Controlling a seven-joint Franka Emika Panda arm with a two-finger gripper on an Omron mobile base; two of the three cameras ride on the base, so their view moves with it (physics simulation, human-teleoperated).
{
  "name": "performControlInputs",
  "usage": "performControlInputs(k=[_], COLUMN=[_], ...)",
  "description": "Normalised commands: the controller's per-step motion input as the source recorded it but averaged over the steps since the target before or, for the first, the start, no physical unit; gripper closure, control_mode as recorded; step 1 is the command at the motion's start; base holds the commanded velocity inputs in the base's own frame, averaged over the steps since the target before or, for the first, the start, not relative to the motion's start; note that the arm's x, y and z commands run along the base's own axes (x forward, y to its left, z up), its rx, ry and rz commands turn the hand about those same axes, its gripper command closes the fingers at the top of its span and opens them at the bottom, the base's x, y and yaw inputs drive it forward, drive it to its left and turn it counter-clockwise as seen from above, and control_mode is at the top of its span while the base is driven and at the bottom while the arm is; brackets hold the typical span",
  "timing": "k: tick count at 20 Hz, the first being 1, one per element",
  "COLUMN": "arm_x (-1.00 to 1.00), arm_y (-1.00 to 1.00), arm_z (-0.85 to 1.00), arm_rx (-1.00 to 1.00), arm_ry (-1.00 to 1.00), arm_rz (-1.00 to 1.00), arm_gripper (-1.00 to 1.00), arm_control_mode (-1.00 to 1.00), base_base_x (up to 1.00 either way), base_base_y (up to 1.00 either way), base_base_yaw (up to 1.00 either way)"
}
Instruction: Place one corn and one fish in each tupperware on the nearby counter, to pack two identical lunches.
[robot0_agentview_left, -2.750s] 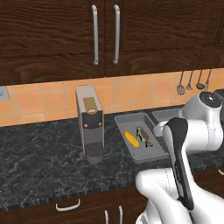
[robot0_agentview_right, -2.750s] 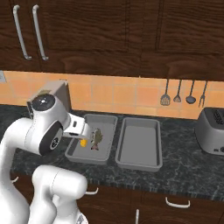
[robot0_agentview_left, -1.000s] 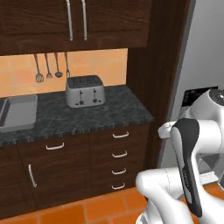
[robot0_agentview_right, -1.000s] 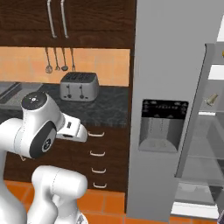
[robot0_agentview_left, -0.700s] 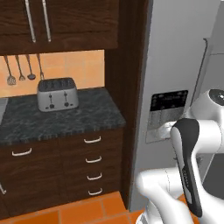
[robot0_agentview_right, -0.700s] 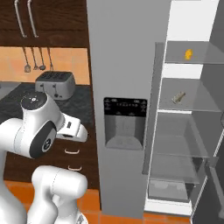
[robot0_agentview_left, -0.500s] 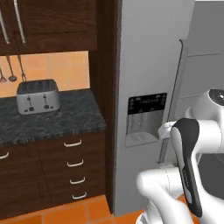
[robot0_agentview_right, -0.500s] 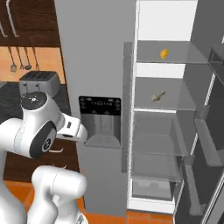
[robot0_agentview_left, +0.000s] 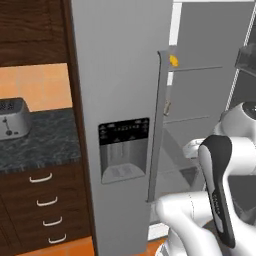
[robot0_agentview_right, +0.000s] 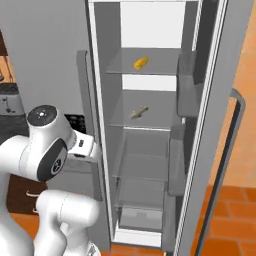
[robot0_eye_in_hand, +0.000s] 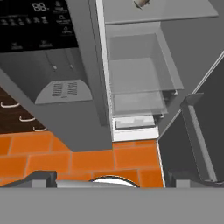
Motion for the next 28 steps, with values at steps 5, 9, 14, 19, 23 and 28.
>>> performControlInputs(k=[5, 9, 14, 19, 23, 28], arm_x=[0.0, 0.0, 0.0, 0.0, 0.0, 0.0], arm_y=[0.0, 0.0, 0.0, 0.0, 0.0, 0.0], arm_z=[0.0, 0.0, 0.0, 0.0, 0.0, 0.0], arm_rx=[0.0, 0.0, 0.0, 0.0, 0.0, 0.0], arm_ry=[0.0, 0.0, 0.0, 0.0, 0.0, 0.0], arm_rz=[0.0, 0.0, 0.0, 0.0, 0.0, 0.0], arm_gripper=[-1.0, -1.0, -1.0, -1.0, -1.0, -1.0], arm_control_mode=[1.0, 1.0, 1.0, 1.0, 1.0, 1.0], base_base_x=[0.72, 0.51, 0.41, 0.26, 0.77, 0.85], base_base_y=[0.0, -0.32, -0.47, -0.41, -0.1, -0.09], base_base_yaw=[-0.04, 0.0, 0.0, 0.0, 0.0, 0.01])
